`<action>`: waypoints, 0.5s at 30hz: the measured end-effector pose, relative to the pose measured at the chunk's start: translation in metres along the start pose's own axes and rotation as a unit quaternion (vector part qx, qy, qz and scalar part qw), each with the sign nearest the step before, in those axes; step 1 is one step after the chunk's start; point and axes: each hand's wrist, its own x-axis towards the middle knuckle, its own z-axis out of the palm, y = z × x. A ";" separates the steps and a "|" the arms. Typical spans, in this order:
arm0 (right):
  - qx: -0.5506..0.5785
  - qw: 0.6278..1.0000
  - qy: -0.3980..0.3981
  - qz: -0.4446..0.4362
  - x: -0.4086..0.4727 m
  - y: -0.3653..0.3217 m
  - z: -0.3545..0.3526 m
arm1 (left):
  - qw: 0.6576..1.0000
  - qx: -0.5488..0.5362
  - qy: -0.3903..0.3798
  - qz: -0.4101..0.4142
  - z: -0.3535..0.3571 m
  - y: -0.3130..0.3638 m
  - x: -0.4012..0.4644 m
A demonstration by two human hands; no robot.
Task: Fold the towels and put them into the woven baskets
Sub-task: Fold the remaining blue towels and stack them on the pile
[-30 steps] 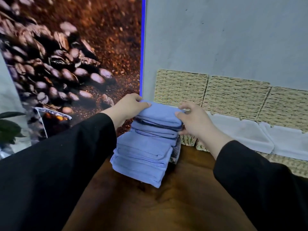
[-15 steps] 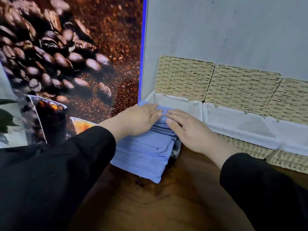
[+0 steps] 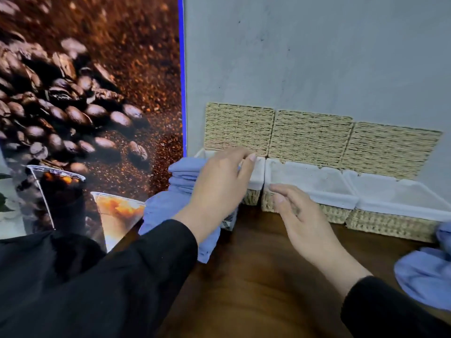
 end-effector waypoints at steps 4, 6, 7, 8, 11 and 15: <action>-0.052 0.997 -0.026 0.048 -0.085 0.038 -0.022 | 0.990 -0.098 -0.075 -0.066 0.075 0.054 -0.066; -0.072 0.995 -0.026 0.061 -0.116 0.056 -0.040 | 0.973 -0.140 -0.135 -0.129 0.112 0.077 -0.100; -0.077 0.995 -0.014 0.070 -0.127 0.062 -0.052 | 0.964 -0.152 -0.159 -0.147 0.128 0.086 -0.112; -0.078 0.994 0.003 0.080 -0.135 0.066 -0.064 | 0.958 -0.154 -0.183 -0.155 0.142 0.096 -0.120; -0.091 0.990 0.039 0.103 -0.154 0.075 -0.095 | 0.950 -0.152 -0.225 -0.151 0.171 0.123 -0.130; -0.089 0.981 0.101 0.136 -0.166 0.092 -0.126 | 0.956 -0.104 -0.257 -0.098 0.196 0.153 -0.135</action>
